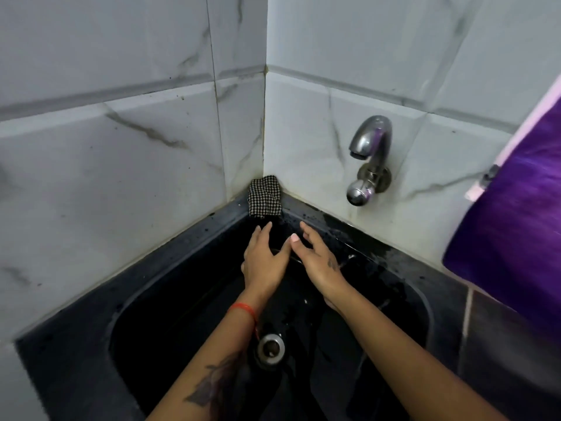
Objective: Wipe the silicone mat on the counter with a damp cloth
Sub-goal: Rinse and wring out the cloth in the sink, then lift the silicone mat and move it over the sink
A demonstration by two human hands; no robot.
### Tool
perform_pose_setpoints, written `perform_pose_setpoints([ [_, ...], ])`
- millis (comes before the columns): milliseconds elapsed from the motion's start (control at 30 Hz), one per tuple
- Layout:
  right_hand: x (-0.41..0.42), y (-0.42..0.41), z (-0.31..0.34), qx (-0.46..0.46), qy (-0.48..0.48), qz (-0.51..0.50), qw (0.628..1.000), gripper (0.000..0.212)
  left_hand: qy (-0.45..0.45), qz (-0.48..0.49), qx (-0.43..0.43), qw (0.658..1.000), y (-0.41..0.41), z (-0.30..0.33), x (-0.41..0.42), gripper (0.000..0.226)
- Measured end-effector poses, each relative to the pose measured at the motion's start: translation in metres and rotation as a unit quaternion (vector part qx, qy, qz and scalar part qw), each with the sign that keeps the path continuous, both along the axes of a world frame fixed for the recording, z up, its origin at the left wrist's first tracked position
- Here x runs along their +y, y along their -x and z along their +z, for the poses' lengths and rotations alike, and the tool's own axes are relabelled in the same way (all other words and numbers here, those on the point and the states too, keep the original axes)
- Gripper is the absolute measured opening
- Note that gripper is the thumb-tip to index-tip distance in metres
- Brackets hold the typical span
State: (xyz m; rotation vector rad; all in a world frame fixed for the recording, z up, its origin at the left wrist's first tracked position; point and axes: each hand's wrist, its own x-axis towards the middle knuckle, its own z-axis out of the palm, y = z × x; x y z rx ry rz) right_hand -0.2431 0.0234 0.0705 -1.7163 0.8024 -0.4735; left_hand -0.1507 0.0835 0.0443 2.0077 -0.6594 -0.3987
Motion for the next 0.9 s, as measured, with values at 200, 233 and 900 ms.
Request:
perform_pose_setpoints([
  [200,0.048,0.093,0.021,-0.053,-0.043,-0.058,0.996,0.049,0.077,-0.015,0.030,0.997,0.089,0.034,0.045,0.058],
  [233,0.055,0.109,0.022,-0.057,-0.041,-0.067,0.995,0.048,0.092,-0.023,0.040,0.995,0.105,0.039,0.051,0.057],
  [900,0.154,0.489,0.000,-0.089,0.029,-0.338,0.937,0.029,0.121,-0.235,0.094,0.960,0.458,0.029,0.101,0.047],
])
